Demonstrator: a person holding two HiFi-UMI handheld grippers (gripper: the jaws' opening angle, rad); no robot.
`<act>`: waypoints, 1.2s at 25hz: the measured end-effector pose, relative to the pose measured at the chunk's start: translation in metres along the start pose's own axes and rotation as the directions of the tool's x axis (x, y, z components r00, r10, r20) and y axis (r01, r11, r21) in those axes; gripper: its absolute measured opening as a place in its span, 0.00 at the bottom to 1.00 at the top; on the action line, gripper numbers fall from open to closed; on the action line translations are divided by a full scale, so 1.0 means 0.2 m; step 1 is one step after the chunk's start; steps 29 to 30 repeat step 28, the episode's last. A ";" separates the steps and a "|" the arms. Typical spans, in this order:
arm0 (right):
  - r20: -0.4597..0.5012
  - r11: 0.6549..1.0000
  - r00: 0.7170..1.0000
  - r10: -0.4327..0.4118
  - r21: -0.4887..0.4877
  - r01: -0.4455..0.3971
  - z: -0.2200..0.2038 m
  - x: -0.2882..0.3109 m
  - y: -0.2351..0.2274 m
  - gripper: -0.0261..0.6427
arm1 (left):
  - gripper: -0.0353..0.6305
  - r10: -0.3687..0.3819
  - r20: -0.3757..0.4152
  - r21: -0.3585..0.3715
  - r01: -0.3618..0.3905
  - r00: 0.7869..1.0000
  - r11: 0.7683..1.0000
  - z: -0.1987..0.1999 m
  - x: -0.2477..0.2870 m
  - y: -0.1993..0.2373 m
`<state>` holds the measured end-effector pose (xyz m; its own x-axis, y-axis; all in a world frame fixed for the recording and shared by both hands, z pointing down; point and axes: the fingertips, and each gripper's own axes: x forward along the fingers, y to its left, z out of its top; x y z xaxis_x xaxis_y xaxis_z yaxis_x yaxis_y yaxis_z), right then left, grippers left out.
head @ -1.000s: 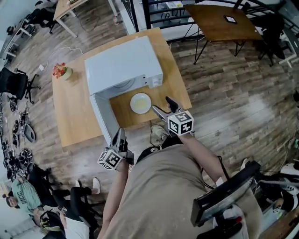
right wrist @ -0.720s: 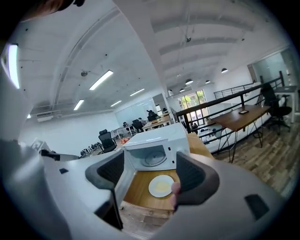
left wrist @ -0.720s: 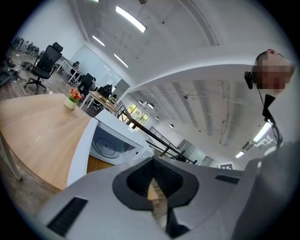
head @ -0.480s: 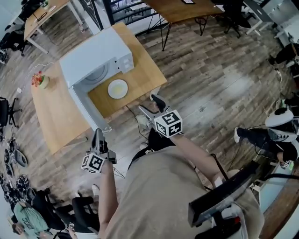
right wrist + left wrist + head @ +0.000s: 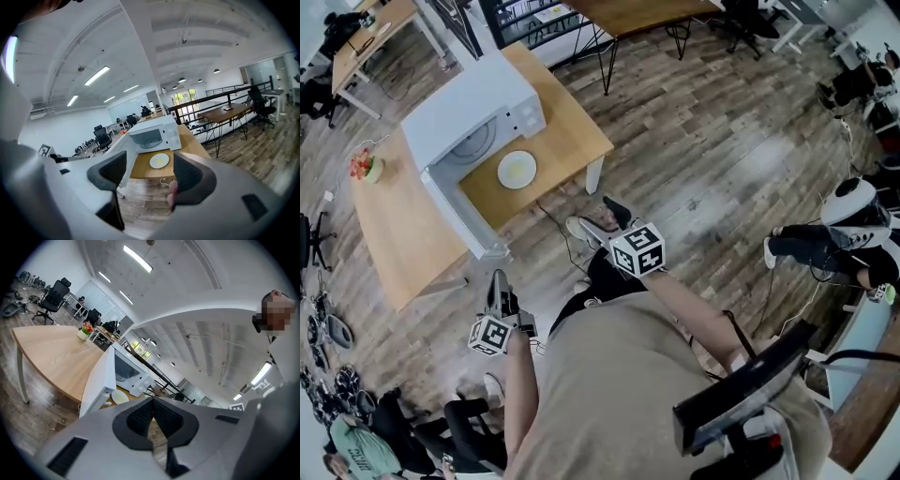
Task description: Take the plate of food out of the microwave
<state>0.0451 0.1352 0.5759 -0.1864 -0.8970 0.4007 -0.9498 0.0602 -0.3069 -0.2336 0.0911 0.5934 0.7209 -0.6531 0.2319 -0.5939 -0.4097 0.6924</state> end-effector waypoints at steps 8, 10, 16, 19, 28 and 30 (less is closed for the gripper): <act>0.018 0.999 1.000 0.022 -0.024 -0.022 0.08 0.04 0.04 0.44 | 0.06 -0.040 -0.025 0.017 0.040 0.999 0.999 0.01 0.08 -0.04; 0.030 0.999 0.999 0.034 -0.034 -0.033 0.13 0.05 0.05 0.44 | 0.06 -0.059 -0.030 0.022 0.060 0.998 0.998 0.02 0.11 -0.08; 0.048 0.996 0.995 0.083 -0.044 -0.081 0.20 0.03 0.13 0.44 | 0.06 -0.102 -0.049 0.015 0.103 0.994 0.995 -0.02 0.16 -0.12; 0.043 0.993 0.994 0.105 -0.058 -0.102 0.22 0.01 0.18 0.44 | 0.06 -0.093 -0.050 0.005 0.093 0.994 0.996 -0.03 0.15 -0.10; 0.041 0.990 0.991 0.128 -0.066 -0.125 0.23 -0.04 0.20 0.44 | 0.06 -0.088 -0.017 -0.010 0.088 0.996 0.996 -0.05 0.10 -0.14; 0.041 0.990 0.991 0.128 -0.066 -0.125 0.23 -0.04 0.20 0.44 | 0.06 -0.088 -0.017 -0.010 0.088 0.996 0.996 -0.05 0.10 -0.14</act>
